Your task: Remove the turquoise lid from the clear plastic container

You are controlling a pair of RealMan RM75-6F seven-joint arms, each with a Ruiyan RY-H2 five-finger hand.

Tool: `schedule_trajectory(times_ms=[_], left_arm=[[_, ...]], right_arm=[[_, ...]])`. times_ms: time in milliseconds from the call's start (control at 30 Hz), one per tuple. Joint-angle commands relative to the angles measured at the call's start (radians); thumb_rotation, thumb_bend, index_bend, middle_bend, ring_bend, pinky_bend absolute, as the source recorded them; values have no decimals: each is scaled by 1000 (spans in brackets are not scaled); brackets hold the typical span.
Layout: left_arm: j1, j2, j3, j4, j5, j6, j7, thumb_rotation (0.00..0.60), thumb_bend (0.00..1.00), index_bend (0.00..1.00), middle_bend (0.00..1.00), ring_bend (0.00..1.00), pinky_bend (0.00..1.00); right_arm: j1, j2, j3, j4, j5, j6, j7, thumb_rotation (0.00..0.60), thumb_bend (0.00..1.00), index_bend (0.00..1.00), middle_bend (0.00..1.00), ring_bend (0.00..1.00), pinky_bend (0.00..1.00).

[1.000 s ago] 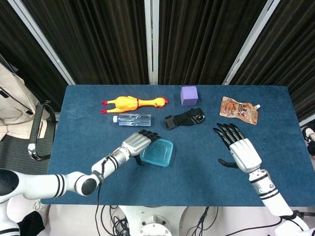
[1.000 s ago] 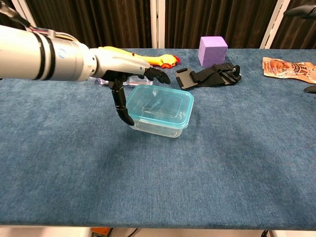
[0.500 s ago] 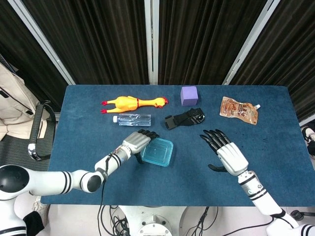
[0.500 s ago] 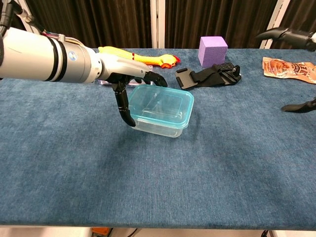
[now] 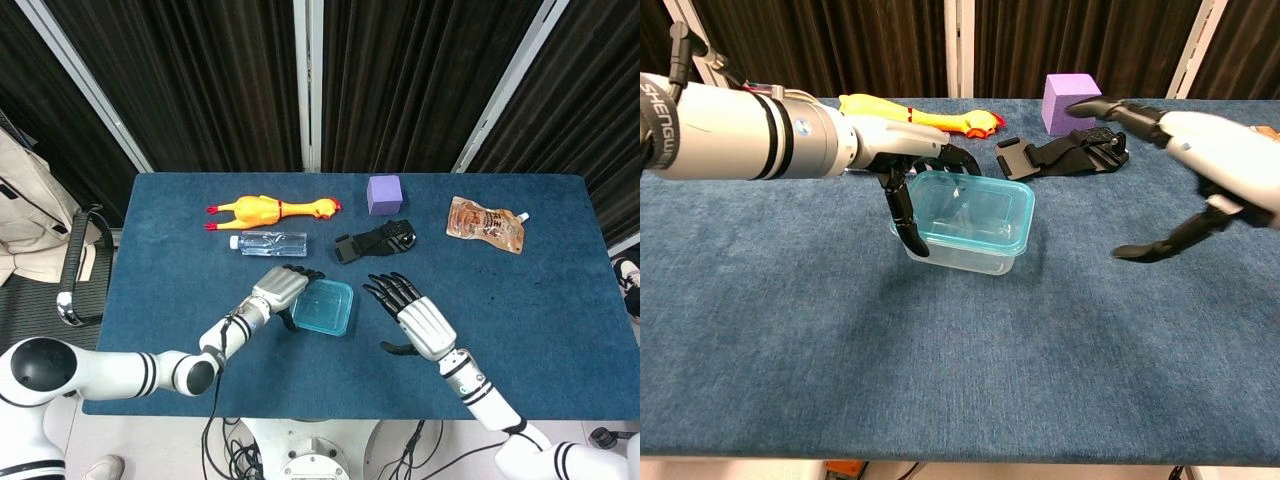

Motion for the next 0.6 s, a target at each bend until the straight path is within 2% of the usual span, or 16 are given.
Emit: schedule_trajectory(times_ms=[33, 333, 600], left_arm=[[-4, -2, 2, -4, -9, 5, 6, 600, 20, 183, 242, 123, 171], [-3, -5, -3, -20, -18, 25, 6, 600, 19, 183, 242, 122, 172], [-1, -4, -6, -24, -22, 31, 6, 600, 19, 183, 242, 122, 172]], right_arm=[[29, -90, 8, 90, -22, 15, 39, 600, 42, 0, 0, 0, 0], [87, -225, 21, 262, -45, 32, 103, 600, 43, 0, 0, 0, 0], [118, -270, 6, 336, -52, 26, 136, 600, 43, 0, 0, 0, 0]])
